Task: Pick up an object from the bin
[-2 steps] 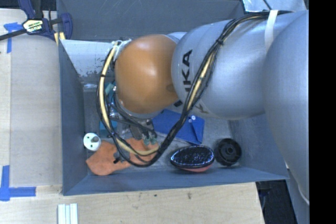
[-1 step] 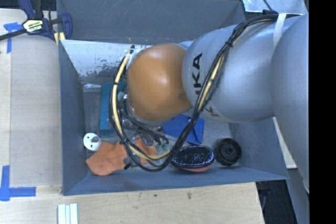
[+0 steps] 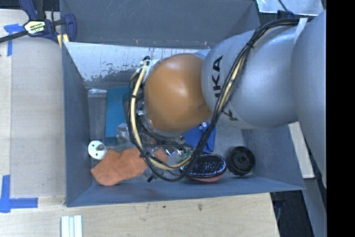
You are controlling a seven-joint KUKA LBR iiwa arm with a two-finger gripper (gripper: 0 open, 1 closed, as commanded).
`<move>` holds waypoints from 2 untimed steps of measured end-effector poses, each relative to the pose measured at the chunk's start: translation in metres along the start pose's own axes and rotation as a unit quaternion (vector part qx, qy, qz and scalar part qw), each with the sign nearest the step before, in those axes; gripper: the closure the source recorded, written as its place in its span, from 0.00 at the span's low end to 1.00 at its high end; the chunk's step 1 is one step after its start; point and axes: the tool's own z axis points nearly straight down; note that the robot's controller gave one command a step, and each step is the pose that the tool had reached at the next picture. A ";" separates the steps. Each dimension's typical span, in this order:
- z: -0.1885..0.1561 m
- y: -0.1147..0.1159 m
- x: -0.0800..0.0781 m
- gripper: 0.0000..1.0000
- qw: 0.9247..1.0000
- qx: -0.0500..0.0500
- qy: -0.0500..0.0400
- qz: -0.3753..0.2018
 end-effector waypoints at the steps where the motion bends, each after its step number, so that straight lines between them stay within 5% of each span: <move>1: 0.068 0.010 -0.004 0.00 0.999 0.001 -0.003 0.045; 2: 0.066 -0.019 -0.002 1.00 1.000 0.000 -0.002 -0.027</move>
Offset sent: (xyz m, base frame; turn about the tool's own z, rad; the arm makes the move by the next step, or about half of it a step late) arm 0.0108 -0.0146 -0.0662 -0.0562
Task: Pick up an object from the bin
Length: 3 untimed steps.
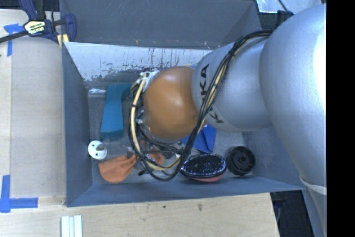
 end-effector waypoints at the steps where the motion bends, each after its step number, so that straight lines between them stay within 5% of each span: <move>1: 0.000 0.000 0.000 1.00 1.000 0.000 0.000 0.000; 3: -0.014 0.000 0.000 1.00 1.000 0.000 0.001 0.000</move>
Offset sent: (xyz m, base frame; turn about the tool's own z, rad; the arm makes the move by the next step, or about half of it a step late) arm 0.0002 0.0000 0.0352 0.0000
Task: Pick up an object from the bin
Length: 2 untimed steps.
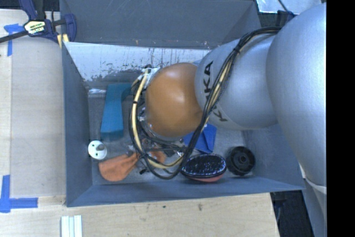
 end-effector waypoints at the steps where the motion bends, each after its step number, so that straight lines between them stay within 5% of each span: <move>1: -0.005 0.000 -0.001 1.00 1.000 0.000 -0.001 0.000; 2: -0.012 0.000 0.000 1.00 1.000 0.000 0.001 0.001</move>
Offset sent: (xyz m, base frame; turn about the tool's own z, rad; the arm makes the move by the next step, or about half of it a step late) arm -0.0001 0.0002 0.0405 0.0000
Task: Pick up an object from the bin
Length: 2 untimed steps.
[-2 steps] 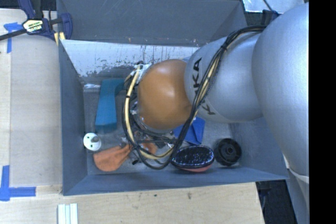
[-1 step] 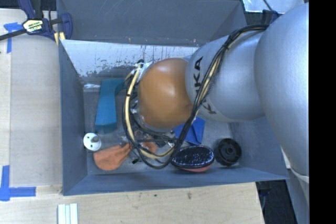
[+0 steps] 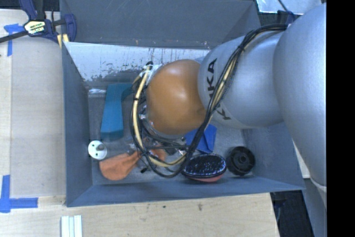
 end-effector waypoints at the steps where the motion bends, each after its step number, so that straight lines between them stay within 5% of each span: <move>1: -0.010 0.000 -0.001 1.00 1.000 0.000 0.000 0.000; 2: -0.024 0.000 0.001 1.00 1.000 -0.001 0.003 0.000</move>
Offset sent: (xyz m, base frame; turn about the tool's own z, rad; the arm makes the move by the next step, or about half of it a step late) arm 0.0000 0.0002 0.1035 0.0000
